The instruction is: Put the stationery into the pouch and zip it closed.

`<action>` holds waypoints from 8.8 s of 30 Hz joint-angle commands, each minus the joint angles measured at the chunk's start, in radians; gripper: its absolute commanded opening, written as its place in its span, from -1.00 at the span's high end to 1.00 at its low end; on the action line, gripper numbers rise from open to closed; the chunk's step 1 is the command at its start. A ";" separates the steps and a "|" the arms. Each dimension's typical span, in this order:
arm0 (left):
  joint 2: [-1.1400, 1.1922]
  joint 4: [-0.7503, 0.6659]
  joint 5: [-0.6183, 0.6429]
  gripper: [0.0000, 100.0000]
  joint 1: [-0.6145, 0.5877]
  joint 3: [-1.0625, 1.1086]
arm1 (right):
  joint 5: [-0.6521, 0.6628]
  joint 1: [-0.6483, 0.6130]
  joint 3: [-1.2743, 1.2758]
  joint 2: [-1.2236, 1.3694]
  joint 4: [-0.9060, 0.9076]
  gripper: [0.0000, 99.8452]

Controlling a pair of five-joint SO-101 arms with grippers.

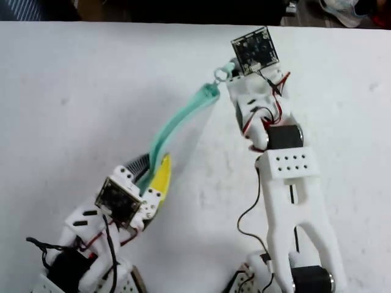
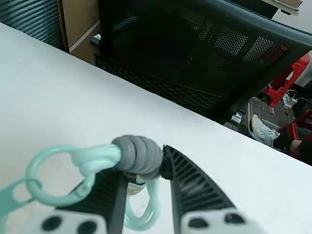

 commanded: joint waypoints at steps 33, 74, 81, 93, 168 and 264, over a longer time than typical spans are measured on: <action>-0.010 0.006 -0.011 0.95 -0.018 -0.005 | -0.002 0.119 -0.011 -0.325 0.559 0.39; -0.010 0.006 -0.014 0.95 -0.019 0.017 | -0.761 -0.452 -0.911 0.228 1.129 0.27; -0.010 0.005 -0.015 0.95 -0.019 0.021 | -0.741 -0.479 -0.914 0.357 1.161 0.27; -0.010 0.031 -0.005 0.55 -0.019 0.017 | -0.514 -0.421 -0.913 0.398 1.176 0.92; -0.005 -0.149 0.160 0.56 -0.383 0.055 | -0.724 0.018 0.077 0.401 0.166 0.97; -0.050 0.358 -0.114 0.95 -0.591 -0.489 | -0.290 -0.079 0.212 -1.389 0.780 0.62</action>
